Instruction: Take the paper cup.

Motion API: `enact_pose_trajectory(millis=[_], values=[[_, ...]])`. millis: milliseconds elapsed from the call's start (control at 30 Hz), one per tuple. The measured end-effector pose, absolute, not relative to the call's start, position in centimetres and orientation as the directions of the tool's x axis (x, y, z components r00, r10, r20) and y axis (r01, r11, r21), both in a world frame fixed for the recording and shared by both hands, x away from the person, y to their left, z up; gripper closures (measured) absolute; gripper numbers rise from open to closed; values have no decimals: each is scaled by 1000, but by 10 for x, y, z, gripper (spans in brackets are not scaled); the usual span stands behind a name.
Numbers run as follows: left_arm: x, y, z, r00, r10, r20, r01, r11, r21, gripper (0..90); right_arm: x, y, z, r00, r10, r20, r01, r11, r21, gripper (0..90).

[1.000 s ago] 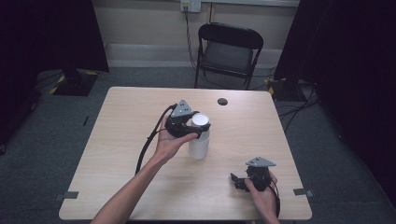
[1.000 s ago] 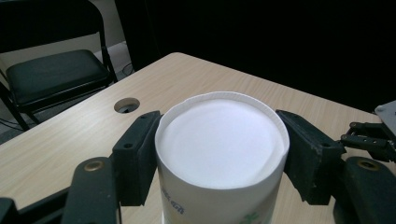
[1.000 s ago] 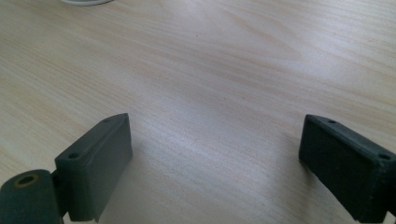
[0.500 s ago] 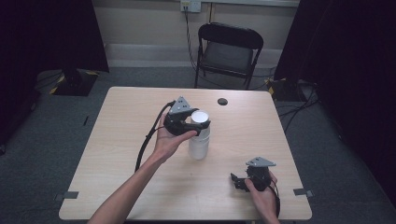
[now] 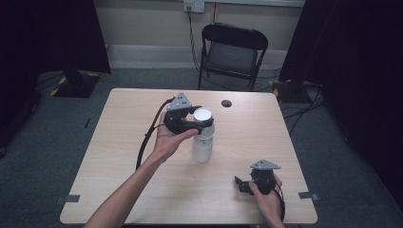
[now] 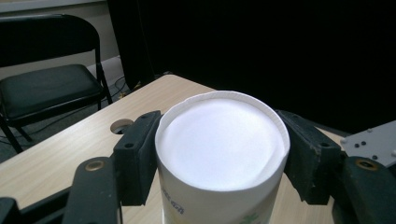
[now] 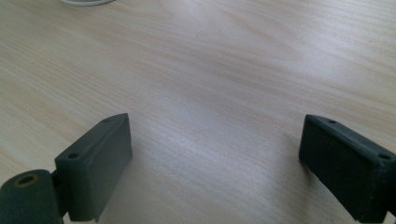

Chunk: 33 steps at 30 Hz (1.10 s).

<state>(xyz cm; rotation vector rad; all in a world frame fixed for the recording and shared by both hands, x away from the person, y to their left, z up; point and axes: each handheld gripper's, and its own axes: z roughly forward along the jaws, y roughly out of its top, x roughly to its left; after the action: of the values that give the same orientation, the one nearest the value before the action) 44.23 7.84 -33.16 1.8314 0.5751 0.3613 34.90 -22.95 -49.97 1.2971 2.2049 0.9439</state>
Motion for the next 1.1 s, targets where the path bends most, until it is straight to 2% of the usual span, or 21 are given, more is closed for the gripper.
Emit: enact_pose_trajectory(millis=[233,533,1100], values=[[442,82,-321,828,560,-30,202,-248,948,349,349,-230,-500,-482,876,-11,597,337,728,90],[435,83,-309,820,573,18,161,-260,952,350,349,-230,-500,-482,876,-11,596,338,728,90],[421,112,-277,799,601,35,119,-214,970,354,349,-229,-500,-478,878,-10,599,334,728,89]])
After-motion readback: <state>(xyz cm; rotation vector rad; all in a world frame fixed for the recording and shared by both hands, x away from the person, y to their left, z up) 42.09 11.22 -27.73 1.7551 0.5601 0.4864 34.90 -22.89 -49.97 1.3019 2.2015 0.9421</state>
